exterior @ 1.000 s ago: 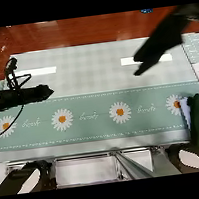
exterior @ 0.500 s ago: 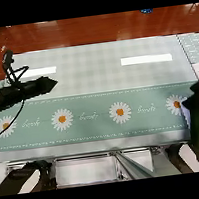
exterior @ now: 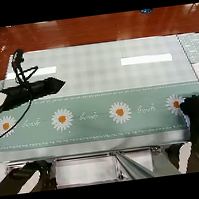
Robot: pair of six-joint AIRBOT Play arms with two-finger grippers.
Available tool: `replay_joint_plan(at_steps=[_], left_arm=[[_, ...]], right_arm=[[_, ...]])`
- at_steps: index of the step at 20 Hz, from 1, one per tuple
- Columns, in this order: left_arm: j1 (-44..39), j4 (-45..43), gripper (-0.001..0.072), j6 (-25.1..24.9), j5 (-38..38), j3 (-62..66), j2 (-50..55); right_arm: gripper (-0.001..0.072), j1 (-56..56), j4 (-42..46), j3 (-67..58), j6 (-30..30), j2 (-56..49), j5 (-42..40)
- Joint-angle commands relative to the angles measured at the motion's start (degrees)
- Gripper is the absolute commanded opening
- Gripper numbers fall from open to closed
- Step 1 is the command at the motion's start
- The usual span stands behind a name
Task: Fold the shirts.
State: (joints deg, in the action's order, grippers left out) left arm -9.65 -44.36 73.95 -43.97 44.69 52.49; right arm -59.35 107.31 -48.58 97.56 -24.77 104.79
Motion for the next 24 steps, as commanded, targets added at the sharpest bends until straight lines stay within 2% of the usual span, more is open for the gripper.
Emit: replay_joint_plan(at_steps=[1,2,4,6,8,9,10,11,13,14,15,17,20,22,24], left_arm=[[-0.24,0.00,0.0024,-0.04,2.58,0.02,0.52],[-0.24,0.00,0.0024,-0.04,3.15,0.02,1.03],[-0.24,0.00,0.0024,-0.33,4.39,0.04,2.93],[0.48,-0.22,0.0023,-2.69,4.50,1.31,5.70],[3.21,-1.09,0.0023,-3.02,2.25,6.05,8.74],[5.35,-1.07,0.0024,-2.97,0.31,10.01,10.43],[7.56,-1.07,0.0023,-2.78,-2.29,14.78,12.02],[9.42,-1.07,0.0023,-2.78,-6.25,19.82,13.38],[10.43,-1.11,0.0022,-1.99,-13.18,30.49,15.80],[8.96,-2.38,0.0022,-0.94,-13.53,35.10,16.87],[6.64,-6.78,0.0022,1.22,-13.51,39.08,18.21],[-0.20,-22.25,0.0022,9.88,-14.84,45.75,21.88],[-7.65,-33.66,0.0023,14.36,-15.61,45.59,24.30],[-8.70,-39.76,0.0024,20.39,-13.90,41.51,25.53],[-8.02,-39.71,0.0024,21.51,-16.61,39.47,26.71]], right_arm=[[0.0222,-1.53,7.96,9.53,2.08,4.44,1.40],[0.0430,-1.53,7.67,11.37,2.21,4.15,1.33],[0.0415,-1.53,6.80,12.44,2.21,1.92,-0.26],[0.0415,-1.53,5.60,10.29,2.21,-2.29,-2.49],[0.0402,-1.53,-0.81,4.04,1.68,-8.11,-5.77],[0.0317,-1.53,-7.41,-0.66,1.09,-11.52,-8.11],[0.0106,-1.51,-16.48,-5.31,-0.37,-14.62,-10.88],[0.0023,-1.46,-29.75,-10.01,-2.71,-17.70,-14.47],[0.0023,2.01,-54.97,-17.05,-5.75,-23.37,-22.73],[0.0023,7.45,-59.67,-20.24,-7.61,-25.53,-26.36],[0.0023,15.54,-58.73,-23.65,-8.33,-27.61,-29.73],[0.0023,34.36,-49.48,-27.91,-8.24,-31.54,-34.88],[0.0023,58.90,-31.10,-29.38,-6.67,-39.65,-35.63],[0.0022,67.47,-21.62,-29.38,-5.01,-46.18,-34.47],[0.0022,69.75,-15.80,-29.38,-1.70,-51.65,-33.55]])
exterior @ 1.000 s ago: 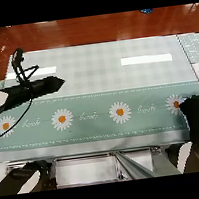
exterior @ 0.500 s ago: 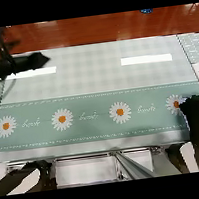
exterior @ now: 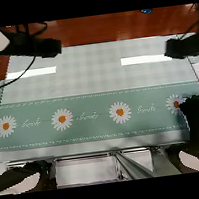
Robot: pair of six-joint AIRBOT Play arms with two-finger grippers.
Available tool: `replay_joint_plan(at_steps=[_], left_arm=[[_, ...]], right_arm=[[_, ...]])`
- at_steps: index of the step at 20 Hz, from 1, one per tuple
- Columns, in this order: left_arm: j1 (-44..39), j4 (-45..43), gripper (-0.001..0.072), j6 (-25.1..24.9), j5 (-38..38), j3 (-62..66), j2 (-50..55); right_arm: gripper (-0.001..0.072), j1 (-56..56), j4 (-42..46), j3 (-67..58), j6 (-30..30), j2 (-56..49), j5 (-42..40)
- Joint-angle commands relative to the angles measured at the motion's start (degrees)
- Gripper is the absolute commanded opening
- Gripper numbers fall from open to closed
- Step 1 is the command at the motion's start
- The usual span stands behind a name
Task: Fold the shirts.
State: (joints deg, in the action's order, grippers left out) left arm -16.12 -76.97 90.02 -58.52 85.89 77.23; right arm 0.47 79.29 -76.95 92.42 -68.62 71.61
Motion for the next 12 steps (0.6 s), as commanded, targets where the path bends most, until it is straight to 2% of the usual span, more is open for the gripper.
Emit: replay_joint_plan(at_steps=[1,12], left_arm=[[-1.22,-7.10,0.0024,5.42,-3.58,-1.88,2.47],[-0.74,-7.06,0.0024,5.27,-3.89,-1.88,2.84]], right_arm=[[0.0022,9.86,12.37,-1.01,4.83,-9.57,0.28],[0.0023,9.88,12.39,-1.03,6.34,-11.43,-0.28]])
